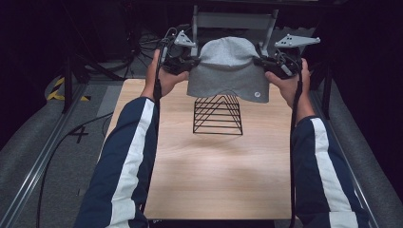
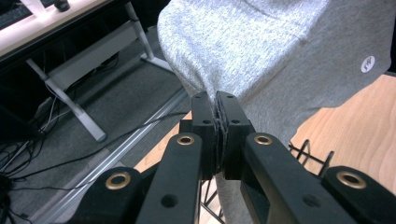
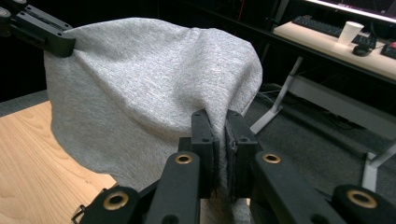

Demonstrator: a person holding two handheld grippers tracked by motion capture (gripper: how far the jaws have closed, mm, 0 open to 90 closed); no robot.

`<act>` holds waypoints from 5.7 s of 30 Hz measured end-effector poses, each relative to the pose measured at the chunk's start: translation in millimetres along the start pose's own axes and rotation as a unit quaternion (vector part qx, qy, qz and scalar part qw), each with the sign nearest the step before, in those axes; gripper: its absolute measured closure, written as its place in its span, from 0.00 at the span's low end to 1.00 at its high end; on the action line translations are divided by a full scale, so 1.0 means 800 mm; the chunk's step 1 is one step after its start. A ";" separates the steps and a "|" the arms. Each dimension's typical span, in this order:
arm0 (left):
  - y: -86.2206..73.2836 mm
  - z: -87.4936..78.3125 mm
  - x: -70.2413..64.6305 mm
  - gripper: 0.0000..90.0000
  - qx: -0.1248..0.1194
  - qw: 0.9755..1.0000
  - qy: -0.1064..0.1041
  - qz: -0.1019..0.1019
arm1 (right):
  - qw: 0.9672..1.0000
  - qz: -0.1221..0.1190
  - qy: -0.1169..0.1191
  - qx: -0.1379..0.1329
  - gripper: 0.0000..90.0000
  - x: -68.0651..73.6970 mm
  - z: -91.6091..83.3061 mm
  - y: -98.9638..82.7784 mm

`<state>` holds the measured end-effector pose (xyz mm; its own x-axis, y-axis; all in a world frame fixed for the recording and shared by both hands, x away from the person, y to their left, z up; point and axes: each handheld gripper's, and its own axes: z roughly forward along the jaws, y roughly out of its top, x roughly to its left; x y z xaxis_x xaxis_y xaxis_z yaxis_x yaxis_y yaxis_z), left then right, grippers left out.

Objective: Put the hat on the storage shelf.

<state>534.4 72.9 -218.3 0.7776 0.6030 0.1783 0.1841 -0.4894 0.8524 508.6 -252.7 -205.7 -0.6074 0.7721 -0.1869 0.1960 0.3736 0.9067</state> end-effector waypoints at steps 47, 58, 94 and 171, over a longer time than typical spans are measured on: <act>-0.102 0.019 -0.034 0.97 0.023 0.999 -0.049 -0.007 | 0.997 -0.009 0.067 0.030 0.94 0.038 0.015 -0.093; -0.133 0.043 -0.044 0.97 0.044 0.997 -0.059 -0.017 | 0.994 0.000 0.078 0.073 0.94 0.048 0.041 -0.141; -0.193 0.124 -0.072 0.97 0.115 0.992 -0.047 -0.013 | 0.985 0.036 0.061 0.158 0.93 0.054 0.097 -0.226; -0.314 -0.101 -0.120 0.26 0.179 0.980 -0.009 0.088 | 0.980 -0.043 0.017 0.192 0.31 0.093 -0.071 -0.264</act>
<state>364.9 188.7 -410.1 0.8262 0.4798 0.2954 0.2430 -0.7764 0.5816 378.1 -303.8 -389.6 -0.6587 0.7139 -0.2378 0.4136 0.6075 0.6781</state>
